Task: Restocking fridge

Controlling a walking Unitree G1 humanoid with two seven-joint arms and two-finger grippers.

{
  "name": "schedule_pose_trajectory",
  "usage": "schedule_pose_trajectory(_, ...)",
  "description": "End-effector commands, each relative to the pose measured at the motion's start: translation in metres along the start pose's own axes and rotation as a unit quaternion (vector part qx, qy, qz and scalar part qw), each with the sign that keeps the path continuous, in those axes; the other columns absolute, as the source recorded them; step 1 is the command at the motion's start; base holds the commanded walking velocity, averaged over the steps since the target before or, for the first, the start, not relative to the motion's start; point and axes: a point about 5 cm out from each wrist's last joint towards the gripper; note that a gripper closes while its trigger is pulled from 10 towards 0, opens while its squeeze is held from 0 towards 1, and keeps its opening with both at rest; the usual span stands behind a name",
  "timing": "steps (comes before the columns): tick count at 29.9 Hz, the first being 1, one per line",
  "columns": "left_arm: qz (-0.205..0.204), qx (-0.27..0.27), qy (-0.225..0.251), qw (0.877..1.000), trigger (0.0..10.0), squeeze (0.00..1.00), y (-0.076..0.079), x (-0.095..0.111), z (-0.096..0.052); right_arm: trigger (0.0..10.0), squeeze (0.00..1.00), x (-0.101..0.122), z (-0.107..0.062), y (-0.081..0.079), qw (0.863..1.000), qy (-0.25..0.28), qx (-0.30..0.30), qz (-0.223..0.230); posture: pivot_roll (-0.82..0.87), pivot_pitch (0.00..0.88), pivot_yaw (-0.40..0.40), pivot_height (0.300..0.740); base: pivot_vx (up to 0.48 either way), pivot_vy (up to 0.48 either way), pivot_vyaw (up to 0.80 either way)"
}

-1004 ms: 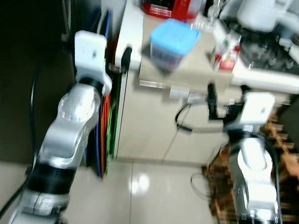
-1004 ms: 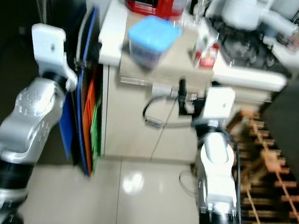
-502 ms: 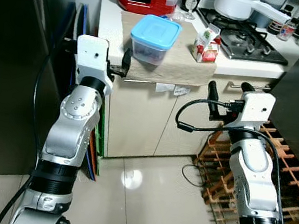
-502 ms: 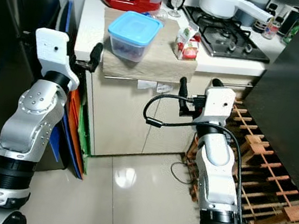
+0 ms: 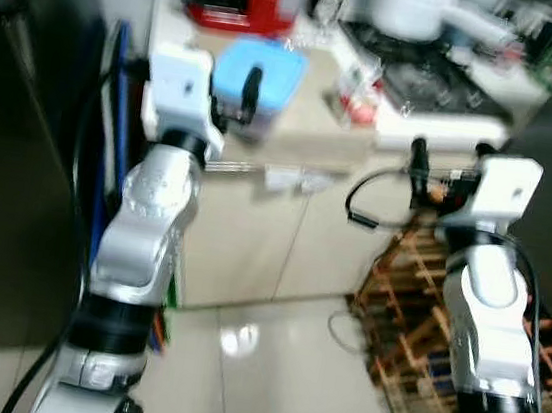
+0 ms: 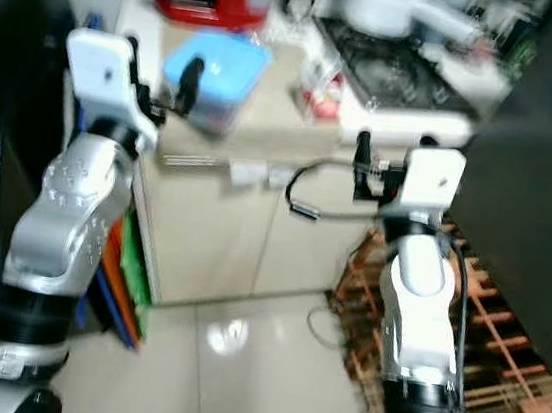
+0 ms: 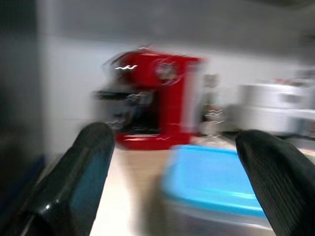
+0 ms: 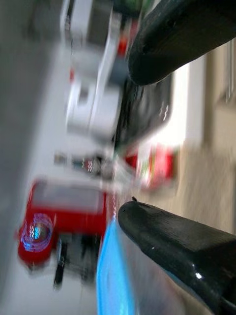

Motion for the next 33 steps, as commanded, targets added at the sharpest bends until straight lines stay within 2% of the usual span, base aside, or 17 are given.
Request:
schedule_pose_trajectory(1, -0.007, 0.003, 0.006, 1.0, 10.0, 0.0, 0.004, 0.001, 0.001, 10.0, 0.19, 0.002, 0.001, 0.009, 1.0, 0.001, -0.007, -0.012, -0.05, 0.012, -0.06, 0.74, 0.435, 0.0, 0.0)
schedule_pose_trajectory(10, -0.022, 0.018, 0.023, 0.999, 10.0, 0.0, 0.002, 0.009, 0.003, 10.0, 0.19, 0.011, 0.005, 0.007, 1.0, 0.018, 0.001, -0.011, -0.05, 0.012, -0.06, 0.74, 0.357, 0.285, 0.0)
schedule_pose_trajectory(16, -0.019, 0.016, 0.024, 0.999, 10.0, 0.0, 0.002, 0.01, 0.005, 10.0, 0.19, 0.032, 0.016, 0.01, 0.999, 0.05, 0.006, -0.01, -0.05, 0.012, -0.06, 0.74, 0.285, 0.386, 0.0)
schedule_pose_trajectory(18, -0.015, 0.003, 0.026, 1.0, 10.0, 0.0, 0.007, 0.011, 0.008, 10.0, 0.18, 0.044, 0.025, 0.012, 0.998, 0.065, 0.006, -0.005, -0.05, 0.012, -0.06, 0.74, 0.285, 0.386, 0.0)
schedule_pose_trajectory(22, -0.004, -0.016, 0.033, 0.999, 10.0, 0.0, 0.013, 0.014, 0.011, 10.0, 0.18, 0.053, 0.038, 0.015, 0.998, 0.066, 0.007, 0.009, -0.05, 0.011, -0.058, 0.74, 0.142, 0.267, 0.0)
schedule_pose_trajectory(24, -0.006, -0.028, 0.015, 0.999, 10.0, 0.0, 0.018, 0.01, 0.012, 10.0, 0.17, 0.052, 0.05, 0.017, 0.998, 0.051, 0.007, 0.047, -0.05, 0.009, -0.056, 0.74, 0.0, 0.0, 0.0)
schedule_pose_trajectory(26, 0.002, -0.034, 0.006, 0.999, 10.0, 0.0, 0.02, 0.007, 0.013, 10.0, 0.18, 0.05, 0.056, 0.019, 0.997, 0.04, 0.002, 0.069, -0.05, 0.009, -0.056, 0.74, 0.0, 0.0, 0.0)
schedule_pose_trajectory(33, -0.003, -0.037, 0.005, 0.999, 10.0, 0.0, 0.021, 0.008, 0.012, 10.0, 0.17, 0.041, 0.066, 0.026, 0.989, 0.001, -0.031, 0.146, -0.03, 0.02, -0.059, 0.74, 0.0, 0.0, 0.0)
Point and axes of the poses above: a point about 5 cm out from each wrist's last joint towards the gripper, its own z axis pointing out of the wrist towards the gripper, its own x axis along the axis of the wrist's last joint, y = z × x, and after that the axes turned 14 degrees about -z, right-handed
